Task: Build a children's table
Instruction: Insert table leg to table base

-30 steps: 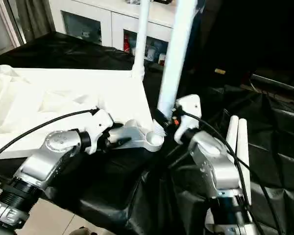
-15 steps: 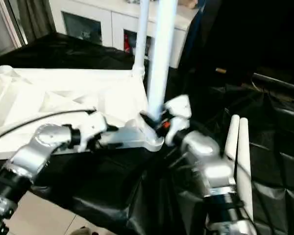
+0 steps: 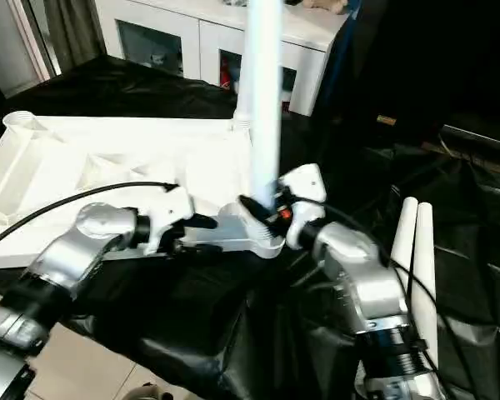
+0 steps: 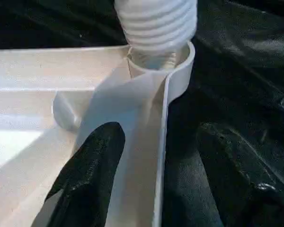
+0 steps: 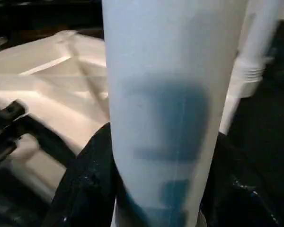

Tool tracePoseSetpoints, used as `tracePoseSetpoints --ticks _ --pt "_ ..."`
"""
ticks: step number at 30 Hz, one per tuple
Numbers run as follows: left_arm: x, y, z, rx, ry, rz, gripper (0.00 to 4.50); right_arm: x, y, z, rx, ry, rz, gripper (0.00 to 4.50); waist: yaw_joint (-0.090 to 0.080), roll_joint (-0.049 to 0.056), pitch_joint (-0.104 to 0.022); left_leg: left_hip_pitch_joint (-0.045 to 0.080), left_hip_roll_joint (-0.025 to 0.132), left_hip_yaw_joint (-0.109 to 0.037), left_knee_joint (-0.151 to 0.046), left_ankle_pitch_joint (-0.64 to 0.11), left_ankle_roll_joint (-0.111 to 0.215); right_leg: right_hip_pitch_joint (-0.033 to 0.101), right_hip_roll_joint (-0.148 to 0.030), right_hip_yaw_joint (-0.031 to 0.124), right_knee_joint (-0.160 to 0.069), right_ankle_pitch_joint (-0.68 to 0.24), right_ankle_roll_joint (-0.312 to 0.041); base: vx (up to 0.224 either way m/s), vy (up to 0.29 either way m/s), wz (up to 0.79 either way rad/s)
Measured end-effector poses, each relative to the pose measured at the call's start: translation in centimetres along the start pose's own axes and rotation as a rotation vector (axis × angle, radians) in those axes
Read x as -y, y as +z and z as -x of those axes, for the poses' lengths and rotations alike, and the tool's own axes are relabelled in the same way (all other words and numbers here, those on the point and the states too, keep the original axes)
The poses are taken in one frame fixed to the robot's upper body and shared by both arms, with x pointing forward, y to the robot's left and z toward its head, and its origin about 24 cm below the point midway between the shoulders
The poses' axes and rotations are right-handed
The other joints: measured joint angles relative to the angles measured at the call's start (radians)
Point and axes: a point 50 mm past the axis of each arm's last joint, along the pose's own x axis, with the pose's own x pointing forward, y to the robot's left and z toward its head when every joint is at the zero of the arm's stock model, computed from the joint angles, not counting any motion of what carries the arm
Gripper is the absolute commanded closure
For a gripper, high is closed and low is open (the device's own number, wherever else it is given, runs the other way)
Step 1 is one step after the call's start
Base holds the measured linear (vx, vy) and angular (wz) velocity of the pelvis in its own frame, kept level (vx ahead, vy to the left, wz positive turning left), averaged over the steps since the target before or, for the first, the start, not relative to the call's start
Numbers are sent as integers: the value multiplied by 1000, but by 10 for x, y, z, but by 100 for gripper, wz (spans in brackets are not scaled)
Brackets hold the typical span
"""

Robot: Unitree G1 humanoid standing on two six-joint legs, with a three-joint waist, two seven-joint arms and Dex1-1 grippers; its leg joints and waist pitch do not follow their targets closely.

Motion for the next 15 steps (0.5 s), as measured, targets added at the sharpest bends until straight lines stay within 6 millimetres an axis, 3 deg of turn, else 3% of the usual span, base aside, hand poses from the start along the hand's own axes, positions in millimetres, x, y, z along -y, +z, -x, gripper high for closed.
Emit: tracePoseSetpoints --ticks 5,6,9,15 --pt "-1 -3 -7 -19 6 19 158 2 8 3 38 -25 13 261 -2 7 -2 0 0 0 -1 0 1 0 0 0 0 0 0 0 0 0" --pt "-1 -3 -8 -21 6 18 194 2 8 3 38 -29 13 261 -2 7 -2 0 0 0 -1 0 1 0 0 0 -1 0 0 0 0 0" --pt "-4 -5 -9 -36 9 26 194 3 7 4 37 -35 8 261 -2 11 -2 0 0 0 -1 0 1 0 0 0 -1 0 0 0 0 0" --pt "-5 -8 -10 -51 4 56 253 4 6 8 39 -48 6 261 -1 19 -2 0 0 0 -1 0 1 0 0 0 -1 0 0 0 0 0"
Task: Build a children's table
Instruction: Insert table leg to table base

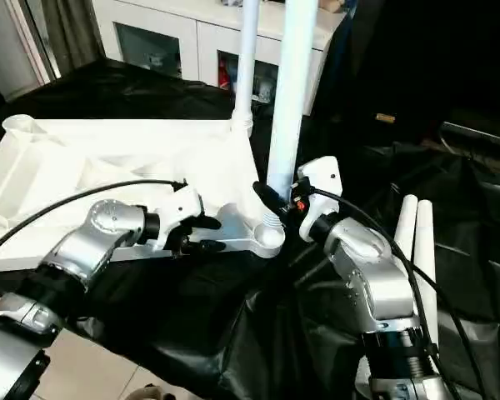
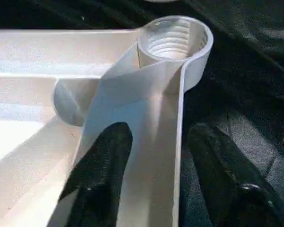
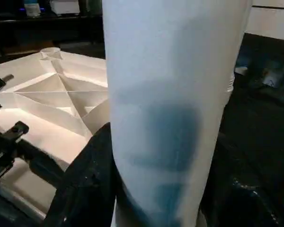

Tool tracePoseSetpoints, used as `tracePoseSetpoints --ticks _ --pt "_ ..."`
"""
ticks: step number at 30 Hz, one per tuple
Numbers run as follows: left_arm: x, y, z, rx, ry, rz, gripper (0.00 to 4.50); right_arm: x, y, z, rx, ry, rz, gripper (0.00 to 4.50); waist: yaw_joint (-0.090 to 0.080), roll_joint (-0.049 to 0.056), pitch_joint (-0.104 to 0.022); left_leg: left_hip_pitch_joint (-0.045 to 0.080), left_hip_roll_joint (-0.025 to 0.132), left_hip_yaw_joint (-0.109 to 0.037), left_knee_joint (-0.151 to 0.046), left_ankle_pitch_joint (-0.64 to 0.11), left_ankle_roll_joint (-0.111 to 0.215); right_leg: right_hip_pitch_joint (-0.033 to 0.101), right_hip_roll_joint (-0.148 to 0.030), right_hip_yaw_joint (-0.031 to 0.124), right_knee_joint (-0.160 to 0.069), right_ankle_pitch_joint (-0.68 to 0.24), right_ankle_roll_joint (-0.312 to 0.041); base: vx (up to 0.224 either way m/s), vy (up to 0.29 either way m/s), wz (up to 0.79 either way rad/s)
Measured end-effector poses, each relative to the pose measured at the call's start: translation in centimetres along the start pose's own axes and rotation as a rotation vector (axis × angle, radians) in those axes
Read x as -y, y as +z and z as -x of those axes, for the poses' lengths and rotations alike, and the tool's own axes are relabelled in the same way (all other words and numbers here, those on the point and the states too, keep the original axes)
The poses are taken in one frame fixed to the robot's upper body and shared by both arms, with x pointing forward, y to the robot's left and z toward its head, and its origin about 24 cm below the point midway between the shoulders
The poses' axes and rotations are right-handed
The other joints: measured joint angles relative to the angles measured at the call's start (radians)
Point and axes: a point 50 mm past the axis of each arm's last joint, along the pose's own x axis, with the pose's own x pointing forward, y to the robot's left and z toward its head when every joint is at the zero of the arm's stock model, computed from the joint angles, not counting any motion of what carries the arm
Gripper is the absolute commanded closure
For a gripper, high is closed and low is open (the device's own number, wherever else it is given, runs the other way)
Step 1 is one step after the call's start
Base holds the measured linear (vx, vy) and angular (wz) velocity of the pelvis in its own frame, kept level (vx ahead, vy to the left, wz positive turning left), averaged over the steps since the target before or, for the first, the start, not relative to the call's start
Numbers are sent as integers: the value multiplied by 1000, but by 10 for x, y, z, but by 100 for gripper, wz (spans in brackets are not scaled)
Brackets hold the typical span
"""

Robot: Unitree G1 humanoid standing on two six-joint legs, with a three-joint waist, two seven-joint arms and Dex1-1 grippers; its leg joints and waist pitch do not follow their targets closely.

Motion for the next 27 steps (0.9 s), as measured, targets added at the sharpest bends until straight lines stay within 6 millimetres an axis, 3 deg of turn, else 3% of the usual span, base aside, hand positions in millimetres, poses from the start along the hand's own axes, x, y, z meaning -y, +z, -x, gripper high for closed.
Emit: tracePoseSetpoints --ticks 15,17,27 --pt "-1 -3 3 -36 -37 13 362 0 0 2 -2 -3 5 261 -1 5 1 0 0 0 0 0 1 0 0 0 0 0 0 0 0 0" --pt "0 -3 3 -38 -45 14 395 0 0 2 -3 -3 5 261 -1 6 1 0 0 0 0 0 1 0 0 0 0 0 0 0 0 0" --pt "0 -5 5 -54 -72 13 450 -2 -3 1 -23 39 -24 261 -10 6 0 0 0 0 0 0 1 0 0 0 -1 0 0 0 0 0"
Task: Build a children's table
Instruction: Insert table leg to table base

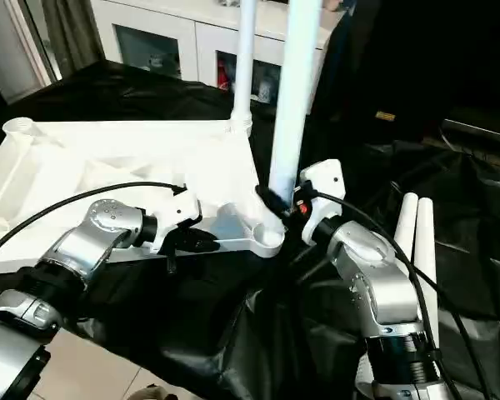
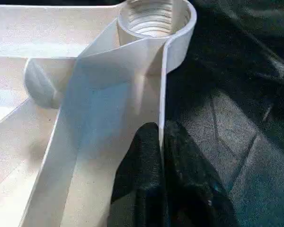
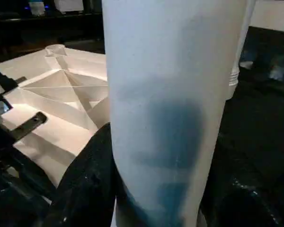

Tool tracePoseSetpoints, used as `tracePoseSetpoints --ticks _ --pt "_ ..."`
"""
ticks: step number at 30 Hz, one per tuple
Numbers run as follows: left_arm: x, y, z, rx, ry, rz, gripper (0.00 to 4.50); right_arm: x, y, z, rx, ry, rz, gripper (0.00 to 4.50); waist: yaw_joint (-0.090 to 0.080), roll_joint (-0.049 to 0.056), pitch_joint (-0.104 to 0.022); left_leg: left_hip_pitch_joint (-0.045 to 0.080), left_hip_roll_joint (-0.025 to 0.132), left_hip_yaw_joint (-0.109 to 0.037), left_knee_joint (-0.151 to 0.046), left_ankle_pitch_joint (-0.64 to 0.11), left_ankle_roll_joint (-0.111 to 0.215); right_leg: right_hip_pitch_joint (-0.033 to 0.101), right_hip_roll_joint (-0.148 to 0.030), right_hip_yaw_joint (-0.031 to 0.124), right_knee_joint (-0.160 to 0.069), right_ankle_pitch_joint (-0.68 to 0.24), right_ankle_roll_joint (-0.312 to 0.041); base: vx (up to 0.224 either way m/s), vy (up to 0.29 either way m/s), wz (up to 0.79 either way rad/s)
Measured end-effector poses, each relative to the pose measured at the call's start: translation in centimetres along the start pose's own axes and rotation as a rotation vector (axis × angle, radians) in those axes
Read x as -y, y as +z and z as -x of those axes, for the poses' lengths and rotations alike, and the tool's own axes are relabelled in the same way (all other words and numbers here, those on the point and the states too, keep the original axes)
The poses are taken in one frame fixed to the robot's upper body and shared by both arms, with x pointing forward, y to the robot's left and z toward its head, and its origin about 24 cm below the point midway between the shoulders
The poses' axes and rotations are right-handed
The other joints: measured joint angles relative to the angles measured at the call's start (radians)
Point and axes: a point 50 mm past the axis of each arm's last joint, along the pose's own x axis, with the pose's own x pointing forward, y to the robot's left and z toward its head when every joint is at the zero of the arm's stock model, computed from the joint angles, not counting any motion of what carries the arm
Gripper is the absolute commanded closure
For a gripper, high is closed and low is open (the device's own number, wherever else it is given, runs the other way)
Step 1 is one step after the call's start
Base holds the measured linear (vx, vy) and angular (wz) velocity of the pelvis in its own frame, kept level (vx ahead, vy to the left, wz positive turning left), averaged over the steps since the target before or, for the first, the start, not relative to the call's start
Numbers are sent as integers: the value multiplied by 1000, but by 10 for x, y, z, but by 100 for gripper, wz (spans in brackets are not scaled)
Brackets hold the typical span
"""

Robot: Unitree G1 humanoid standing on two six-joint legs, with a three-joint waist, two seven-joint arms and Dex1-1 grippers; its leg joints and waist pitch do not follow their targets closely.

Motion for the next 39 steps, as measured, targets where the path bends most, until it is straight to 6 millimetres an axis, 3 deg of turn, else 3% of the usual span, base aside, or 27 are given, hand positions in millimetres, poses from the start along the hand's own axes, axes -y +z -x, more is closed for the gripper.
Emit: tracePoseSetpoints --ticks 8,11,17,26,39 --pt "3 -4 9 -9 -16 -8 450 0 -13 -6 -22 72 -124 261 -18 -1 0 0 0 0 0 0 0 -1 0 0 0 0 0 0 0 0" --pt "6 -5 11 -4 -30 -20 450 1 -15 -11 -23 90 -160 261 -12 -2 0 0 0 0 0 0 1 -1 0 0 0 0 0 0 0 0" --pt "13 -7 17 -7 -26 -51 450 0 -23 -17 -44 148 -192 261 -13 -19 -2 -1 1 1 -1 0 1 -2 0 0 0 -1 0 0 0 0" --pt "14 -9 21 -18 -11 -53 450 -7 -24 -22 -60 221 -163 261 -15 -31 -1 1 1 2 -1 0 1 -2 0 -1 1 -1 0 0 0 0" --pt "14 -8 22 -22 -9 -51 450 -3 -23 -23 -59 217 -123 261 -16 -34 0 1 1 2 -1 0 1 -2 0 0 1 -1 0 0 0 0"
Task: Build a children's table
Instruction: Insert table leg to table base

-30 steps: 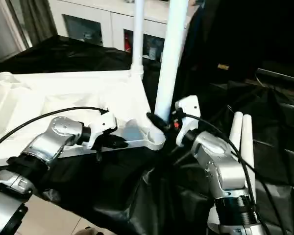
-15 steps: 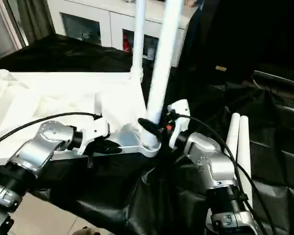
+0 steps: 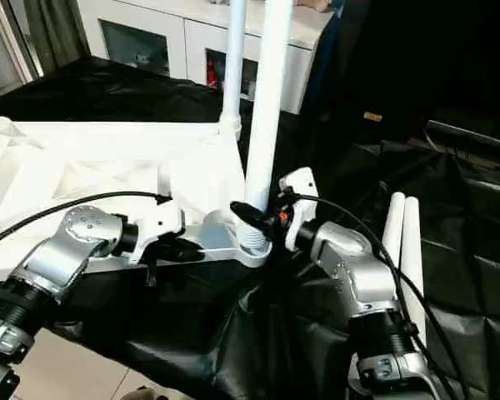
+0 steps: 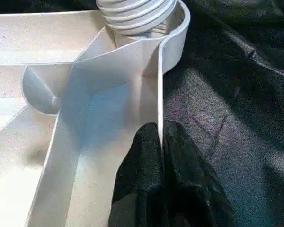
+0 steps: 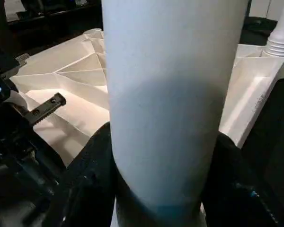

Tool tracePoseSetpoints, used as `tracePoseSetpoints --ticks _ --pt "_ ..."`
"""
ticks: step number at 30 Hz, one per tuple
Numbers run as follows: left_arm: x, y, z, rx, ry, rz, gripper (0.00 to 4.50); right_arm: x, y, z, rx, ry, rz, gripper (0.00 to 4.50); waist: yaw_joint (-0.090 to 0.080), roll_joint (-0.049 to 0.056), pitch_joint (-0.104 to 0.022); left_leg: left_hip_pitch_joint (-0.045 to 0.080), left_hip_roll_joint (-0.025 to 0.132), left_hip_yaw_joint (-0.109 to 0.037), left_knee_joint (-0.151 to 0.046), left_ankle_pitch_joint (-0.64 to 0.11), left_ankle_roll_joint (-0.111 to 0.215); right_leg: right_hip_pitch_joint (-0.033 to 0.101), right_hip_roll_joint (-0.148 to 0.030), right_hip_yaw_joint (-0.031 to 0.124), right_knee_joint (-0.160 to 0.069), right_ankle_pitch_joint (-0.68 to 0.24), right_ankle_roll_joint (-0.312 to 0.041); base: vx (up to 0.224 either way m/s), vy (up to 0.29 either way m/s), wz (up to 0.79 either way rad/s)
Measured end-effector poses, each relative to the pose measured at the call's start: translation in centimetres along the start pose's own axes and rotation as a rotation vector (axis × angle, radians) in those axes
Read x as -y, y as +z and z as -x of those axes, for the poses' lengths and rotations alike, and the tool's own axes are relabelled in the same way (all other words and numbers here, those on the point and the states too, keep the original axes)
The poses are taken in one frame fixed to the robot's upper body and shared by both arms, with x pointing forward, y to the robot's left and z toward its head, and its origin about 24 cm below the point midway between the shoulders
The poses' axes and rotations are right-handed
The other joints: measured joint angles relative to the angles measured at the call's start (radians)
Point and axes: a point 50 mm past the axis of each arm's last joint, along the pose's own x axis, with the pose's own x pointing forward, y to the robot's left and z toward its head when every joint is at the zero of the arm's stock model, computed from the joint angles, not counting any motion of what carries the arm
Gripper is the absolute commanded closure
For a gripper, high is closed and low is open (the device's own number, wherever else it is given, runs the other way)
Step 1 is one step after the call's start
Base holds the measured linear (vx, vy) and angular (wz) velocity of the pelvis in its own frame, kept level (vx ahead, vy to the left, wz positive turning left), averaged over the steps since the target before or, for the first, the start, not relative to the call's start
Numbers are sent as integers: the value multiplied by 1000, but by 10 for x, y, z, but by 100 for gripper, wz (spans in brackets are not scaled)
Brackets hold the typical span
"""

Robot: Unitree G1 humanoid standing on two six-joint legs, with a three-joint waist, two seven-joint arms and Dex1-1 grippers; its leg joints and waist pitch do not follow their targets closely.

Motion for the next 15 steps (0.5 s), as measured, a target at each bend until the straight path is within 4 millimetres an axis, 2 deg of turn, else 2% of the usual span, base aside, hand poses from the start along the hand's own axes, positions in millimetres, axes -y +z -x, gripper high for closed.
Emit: tracePoseSetpoints --ticks 15 --pt "0 0 0 1 1 -5 450 -1 -7 8 -29 17 -16 261 1 0 0 0 0 0 0 0 0 0 0 0 0 0 0 0 0 0"
